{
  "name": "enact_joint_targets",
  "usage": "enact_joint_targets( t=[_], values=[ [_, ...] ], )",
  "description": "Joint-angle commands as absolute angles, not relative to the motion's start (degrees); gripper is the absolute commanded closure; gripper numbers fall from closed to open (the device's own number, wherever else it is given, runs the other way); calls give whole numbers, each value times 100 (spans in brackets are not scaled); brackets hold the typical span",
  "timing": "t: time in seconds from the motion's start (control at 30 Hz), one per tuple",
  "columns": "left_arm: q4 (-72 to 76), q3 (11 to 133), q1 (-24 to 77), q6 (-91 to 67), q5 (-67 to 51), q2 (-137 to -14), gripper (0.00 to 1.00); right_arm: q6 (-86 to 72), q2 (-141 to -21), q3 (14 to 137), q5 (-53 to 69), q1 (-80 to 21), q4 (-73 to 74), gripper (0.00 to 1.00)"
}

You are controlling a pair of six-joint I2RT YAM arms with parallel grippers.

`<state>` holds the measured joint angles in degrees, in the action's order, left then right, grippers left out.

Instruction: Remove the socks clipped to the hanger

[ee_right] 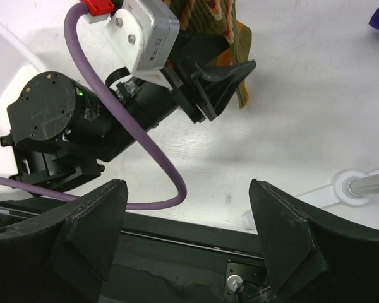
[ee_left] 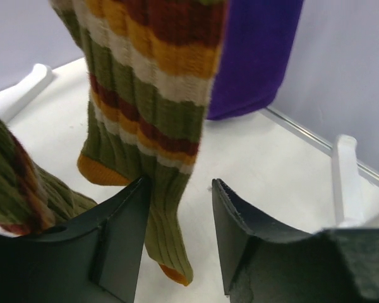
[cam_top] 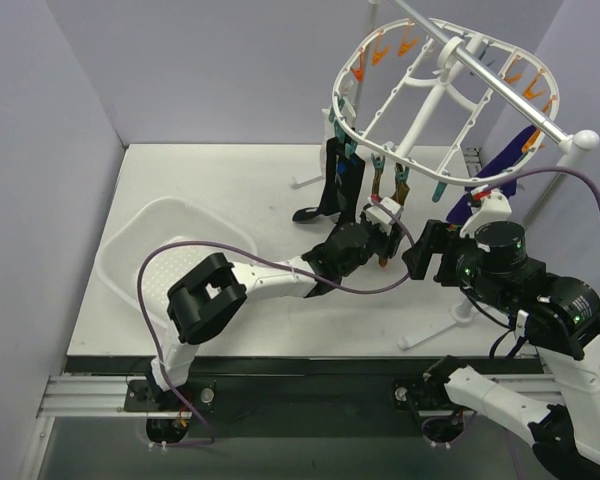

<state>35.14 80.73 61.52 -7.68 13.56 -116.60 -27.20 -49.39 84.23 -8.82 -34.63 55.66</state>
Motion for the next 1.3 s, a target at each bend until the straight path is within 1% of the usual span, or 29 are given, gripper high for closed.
enact_joint_targets(
  t=[0.0, 0.03, 0.07, 0.1, 0.17, 0.2, 0.3, 0.43, 0.63, 0.73, 0.83, 1.07, 1.27],
  values=[
    [3586, 8647, 6100, -431, 1872, -11997, 50, -2839, -5062, 8648, -1335, -3621, 5537, 20],
    [3612, 8701, 6100, -413, 1889, -12032, 54, -2865, -5106, 8675, -1406, -3647, 5563, 20],
    [3621, 8736, 6100, -361, 1855, -12067, 63, -2891, -5115, 8701, -1554, -3674, 5581, 20],
    [3630, 8771, 6100, -343, 1854, -12067, 67, -2900, -5133, 8753, -1617, -3709, 5590, 20],
    [3630, 8772, 6117, -308, 1854, -12024, 77, -2909, -5168, 8806, -1740, -3726, 5634, 20],
    [3621, 8754, 6117, -308, 1863, -11980, 87, -2909, -5185, 8859, -1853, -3727, 5642, 20],
    [3604, 8430, 6187, -290, 1793, -11681, 100, -2918, -5299, 8956, -2003, -3727, 5704, 20],
    [3480, 7921, 6433, -404, 1627, -10971, 100, -2874, -5502, 9105, -2127, -3735, 5722, 20],
    [3314, 7357, 6864, -554, 1328, -10092, 100, -2804, -5800, 9518, -2241, -3762, 5722, 26],
    [3208, 7129, 7031, -676, 1371, -9784, 100, -2795, -5923, 9773, -2198, -3779, 5713, 28],
    [3094, 7023, 7136, -721, 1353, -9607, 100, -2725, -6082, 9975, -2162, -3797, 5713, 30],
    [3041, 6803, 7303, -993, 1310, -9361, 100, -2733, -6381, 10397, -1986, -3867, 5722, 29],
    [3024, 6697, 7497, -1107, 1283, -9237, 100, -2970, -6776, 10722, -2232, -3937, 5765, 29]
  ],
)
